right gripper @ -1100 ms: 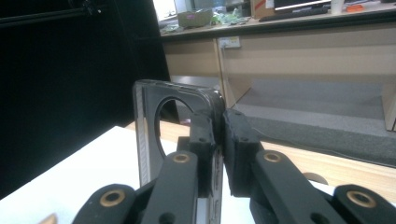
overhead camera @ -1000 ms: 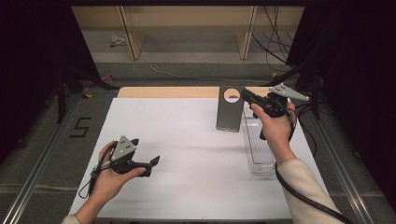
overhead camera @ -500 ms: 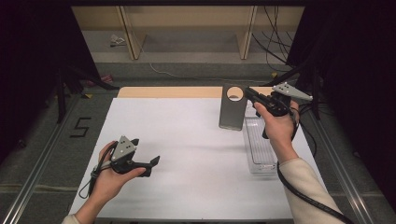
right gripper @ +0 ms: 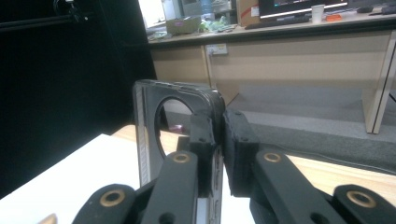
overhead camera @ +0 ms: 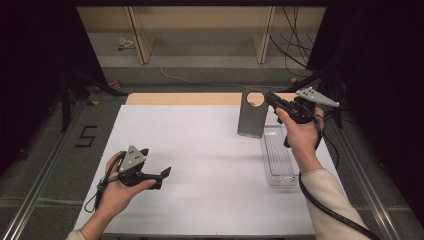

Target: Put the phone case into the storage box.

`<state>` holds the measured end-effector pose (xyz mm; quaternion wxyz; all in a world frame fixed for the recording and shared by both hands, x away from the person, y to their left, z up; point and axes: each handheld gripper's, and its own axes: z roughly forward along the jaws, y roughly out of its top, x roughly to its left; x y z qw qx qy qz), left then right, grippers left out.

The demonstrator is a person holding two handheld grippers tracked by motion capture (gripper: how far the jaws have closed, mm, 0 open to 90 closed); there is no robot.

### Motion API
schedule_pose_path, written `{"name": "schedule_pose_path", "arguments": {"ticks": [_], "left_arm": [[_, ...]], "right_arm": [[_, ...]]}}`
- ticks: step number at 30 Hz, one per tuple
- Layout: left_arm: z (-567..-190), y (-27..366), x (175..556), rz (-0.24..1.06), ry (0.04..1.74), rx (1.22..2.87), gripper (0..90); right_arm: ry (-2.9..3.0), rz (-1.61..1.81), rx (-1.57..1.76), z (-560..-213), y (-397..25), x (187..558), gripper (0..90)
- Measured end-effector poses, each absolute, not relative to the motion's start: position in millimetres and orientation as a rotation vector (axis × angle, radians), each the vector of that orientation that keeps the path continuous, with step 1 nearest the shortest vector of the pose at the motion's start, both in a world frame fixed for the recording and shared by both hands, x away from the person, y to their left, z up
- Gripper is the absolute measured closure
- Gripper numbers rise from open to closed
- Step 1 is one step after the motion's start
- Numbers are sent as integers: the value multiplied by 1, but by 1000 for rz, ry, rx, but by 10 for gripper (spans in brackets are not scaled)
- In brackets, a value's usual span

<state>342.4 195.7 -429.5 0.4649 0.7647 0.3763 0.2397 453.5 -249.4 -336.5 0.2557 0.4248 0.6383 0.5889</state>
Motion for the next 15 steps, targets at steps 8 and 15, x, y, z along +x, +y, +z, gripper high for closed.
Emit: {"name": "schedule_pose_path", "arguments": {"ticks": [8,15], "left_arm": [[-429,196,342,591,924,1878,31],[-429,196,343,591,925,1879,31]], "right_arm": [[1724,1595,1158,-336,-252,454,835],[1720,1590,1159,-335,-254,454,835]]}}
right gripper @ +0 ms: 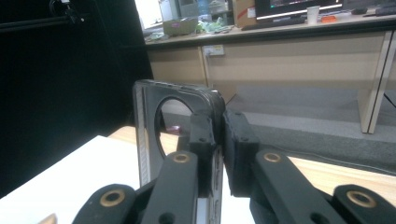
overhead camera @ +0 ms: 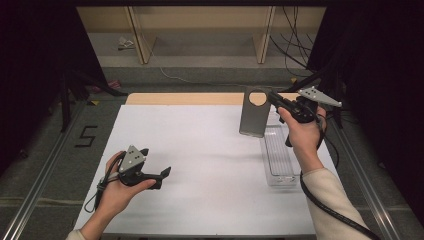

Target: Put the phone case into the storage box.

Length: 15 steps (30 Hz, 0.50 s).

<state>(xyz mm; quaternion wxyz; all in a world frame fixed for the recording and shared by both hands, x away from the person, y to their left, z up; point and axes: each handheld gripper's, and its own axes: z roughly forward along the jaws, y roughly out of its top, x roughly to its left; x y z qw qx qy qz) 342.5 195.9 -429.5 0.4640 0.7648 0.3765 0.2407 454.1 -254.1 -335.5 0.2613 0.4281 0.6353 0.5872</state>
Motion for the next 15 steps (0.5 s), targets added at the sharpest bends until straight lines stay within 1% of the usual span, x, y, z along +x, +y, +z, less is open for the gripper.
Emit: {"name": "schedule_pose_path", "arguments": {"ticks": [15], "left_arm": [[-429,196,342,592,925,1879,31]], "right_arm": [[1707,1577,1161,-334,-259,455,835]]}}
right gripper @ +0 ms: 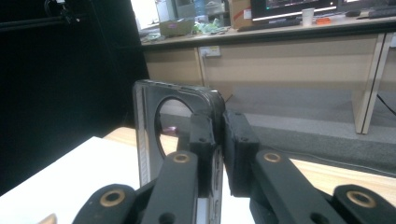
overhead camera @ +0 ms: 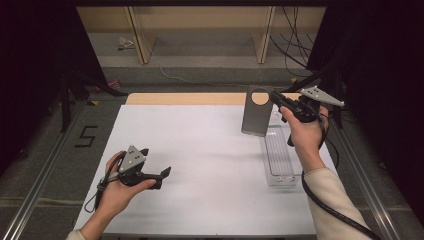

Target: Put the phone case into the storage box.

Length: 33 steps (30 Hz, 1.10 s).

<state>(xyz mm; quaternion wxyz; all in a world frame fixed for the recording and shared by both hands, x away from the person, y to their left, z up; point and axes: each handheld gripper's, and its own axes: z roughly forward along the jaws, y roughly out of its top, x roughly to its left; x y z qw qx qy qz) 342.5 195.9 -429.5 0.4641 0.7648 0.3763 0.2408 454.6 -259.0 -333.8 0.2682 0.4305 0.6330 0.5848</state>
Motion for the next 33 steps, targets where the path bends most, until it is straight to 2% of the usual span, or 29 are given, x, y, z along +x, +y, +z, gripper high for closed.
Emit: {"name": "schedule_pose_path", "arguments": {"ticks": [33], "left_arm": [[-429,196,343,590,925,1879,31]], "right_arm": [[1676,1559,1167,-329,-268,454,835]]}}
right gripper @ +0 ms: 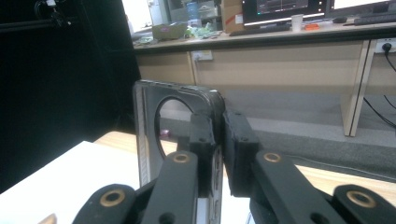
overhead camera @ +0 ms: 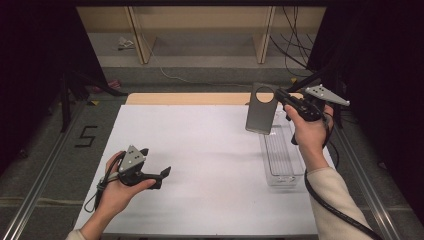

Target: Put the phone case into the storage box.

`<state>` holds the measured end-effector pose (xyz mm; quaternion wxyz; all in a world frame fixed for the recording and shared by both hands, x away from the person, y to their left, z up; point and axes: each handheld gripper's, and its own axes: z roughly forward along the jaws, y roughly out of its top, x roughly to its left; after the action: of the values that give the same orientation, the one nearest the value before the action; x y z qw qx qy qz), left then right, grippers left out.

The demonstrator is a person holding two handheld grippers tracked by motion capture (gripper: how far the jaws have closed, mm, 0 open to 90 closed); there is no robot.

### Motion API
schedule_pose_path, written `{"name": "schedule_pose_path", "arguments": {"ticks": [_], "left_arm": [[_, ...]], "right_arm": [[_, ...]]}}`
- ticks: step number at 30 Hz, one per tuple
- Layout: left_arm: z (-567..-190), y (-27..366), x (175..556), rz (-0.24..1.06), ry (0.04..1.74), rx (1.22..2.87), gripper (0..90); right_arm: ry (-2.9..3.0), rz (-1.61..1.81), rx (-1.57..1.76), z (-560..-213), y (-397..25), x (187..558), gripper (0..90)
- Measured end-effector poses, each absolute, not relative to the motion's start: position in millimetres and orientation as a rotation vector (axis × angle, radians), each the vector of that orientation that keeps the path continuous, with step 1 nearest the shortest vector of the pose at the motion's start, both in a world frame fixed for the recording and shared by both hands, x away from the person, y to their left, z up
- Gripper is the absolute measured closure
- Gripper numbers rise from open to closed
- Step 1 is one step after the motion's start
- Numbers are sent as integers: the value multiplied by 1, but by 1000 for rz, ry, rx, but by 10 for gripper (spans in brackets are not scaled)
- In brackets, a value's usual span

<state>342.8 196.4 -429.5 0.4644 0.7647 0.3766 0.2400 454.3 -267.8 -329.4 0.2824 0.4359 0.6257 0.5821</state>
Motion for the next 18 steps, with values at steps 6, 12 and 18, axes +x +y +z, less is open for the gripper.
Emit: {"name": "schedule_pose_path", "arguments": {"ticks": [6,12,18], "left_arm": [[-430,196,343,589,925,1879,32],[-430,196,343,589,924,1880,32],[-430,197,343,589,926,1879,32]], "right_arm": [[1674,1555,1171,-329,-269,455,835],[1666,1550,1175,-329,-271,454,835],[1659,1546,1175,-328,-273,454,835]]}}
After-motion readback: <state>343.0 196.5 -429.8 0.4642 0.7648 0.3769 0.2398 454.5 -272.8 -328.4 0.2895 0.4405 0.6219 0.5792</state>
